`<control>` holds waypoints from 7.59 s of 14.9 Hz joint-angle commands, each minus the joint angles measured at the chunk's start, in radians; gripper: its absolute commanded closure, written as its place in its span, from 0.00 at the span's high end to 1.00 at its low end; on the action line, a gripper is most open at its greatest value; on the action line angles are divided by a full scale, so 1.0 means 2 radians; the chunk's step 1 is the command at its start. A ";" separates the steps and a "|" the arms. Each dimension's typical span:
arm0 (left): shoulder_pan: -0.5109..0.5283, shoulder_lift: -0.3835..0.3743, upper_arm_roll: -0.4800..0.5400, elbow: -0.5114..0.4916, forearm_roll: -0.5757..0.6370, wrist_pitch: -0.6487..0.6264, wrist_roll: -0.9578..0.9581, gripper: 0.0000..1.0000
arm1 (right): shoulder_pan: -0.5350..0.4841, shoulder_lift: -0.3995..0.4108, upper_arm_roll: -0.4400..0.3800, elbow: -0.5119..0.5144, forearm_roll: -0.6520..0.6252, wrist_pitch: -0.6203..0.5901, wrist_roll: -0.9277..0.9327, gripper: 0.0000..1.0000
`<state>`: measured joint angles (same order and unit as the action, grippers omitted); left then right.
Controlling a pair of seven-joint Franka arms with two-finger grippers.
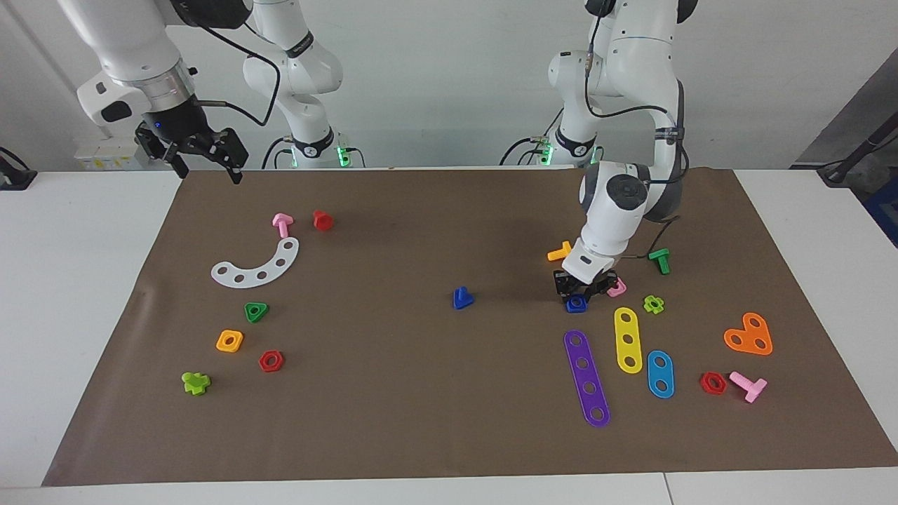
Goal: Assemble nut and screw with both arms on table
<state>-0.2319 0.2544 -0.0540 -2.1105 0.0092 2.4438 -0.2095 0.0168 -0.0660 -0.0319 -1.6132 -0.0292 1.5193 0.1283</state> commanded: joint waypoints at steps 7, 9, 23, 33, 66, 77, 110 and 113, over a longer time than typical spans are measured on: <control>-0.020 0.008 0.002 0.109 -0.002 -0.059 -0.021 0.00 | -0.005 -0.002 -0.014 -0.006 0.002 -0.002 -0.016 1.00; -0.022 0.017 -0.015 0.126 0.002 -0.060 -0.032 0.00 | -0.015 -0.002 0.001 -0.006 0.002 -0.003 -0.015 1.00; -0.085 0.075 -0.082 0.215 0.102 -0.102 -0.184 0.00 | -0.002 -0.002 -0.004 -0.005 -0.001 -0.002 -0.010 1.00; -0.112 0.094 -0.095 0.185 0.091 -0.081 -0.197 0.00 | -0.004 -0.002 -0.002 -0.005 0.004 -0.008 -0.032 1.00; -0.112 0.067 -0.095 0.133 0.070 -0.045 -0.231 0.00 | -0.007 -0.002 -0.004 -0.005 0.004 -0.005 -0.037 1.00; -0.112 0.065 -0.094 0.131 0.071 -0.041 -0.229 1.00 | -0.007 -0.002 -0.004 -0.005 0.004 -0.005 -0.037 1.00; 0.066 -0.167 -0.004 0.140 -0.031 -0.308 0.148 1.00 | -0.001 -0.003 -0.002 -0.004 0.004 -0.005 -0.034 1.00; 0.080 -0.166 -0.004 0.163 -0.028 -0.329 0.148 1.00 | -0.001 -0.003 -0.002 -0.004 0.004 -0.005 -0.034 1.00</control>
<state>-0.0997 -0.0673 -0.0571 -1.8106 -0.0315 1.8261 0.0618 0.0204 -0.0656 -0.0408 -1.6192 -0.0286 1.5166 0.0876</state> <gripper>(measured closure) 0.000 0.000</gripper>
